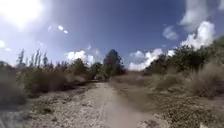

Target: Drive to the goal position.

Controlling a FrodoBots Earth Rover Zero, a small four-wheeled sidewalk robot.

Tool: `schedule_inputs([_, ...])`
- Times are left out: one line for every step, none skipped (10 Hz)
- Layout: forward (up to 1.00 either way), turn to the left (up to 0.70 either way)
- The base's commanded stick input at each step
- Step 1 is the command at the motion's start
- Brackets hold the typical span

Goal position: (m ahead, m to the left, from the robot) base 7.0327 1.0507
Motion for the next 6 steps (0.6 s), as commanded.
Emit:
schedule_inputs([0.45,0.00])
schedule_inputs([0.45,0.00])
schedule_inputs([0.45,0.00])
schedule_inputs([0.45,0.00])
schedule_inputs([0.45,0.00])
schedule_inputs([0.45,0.00])
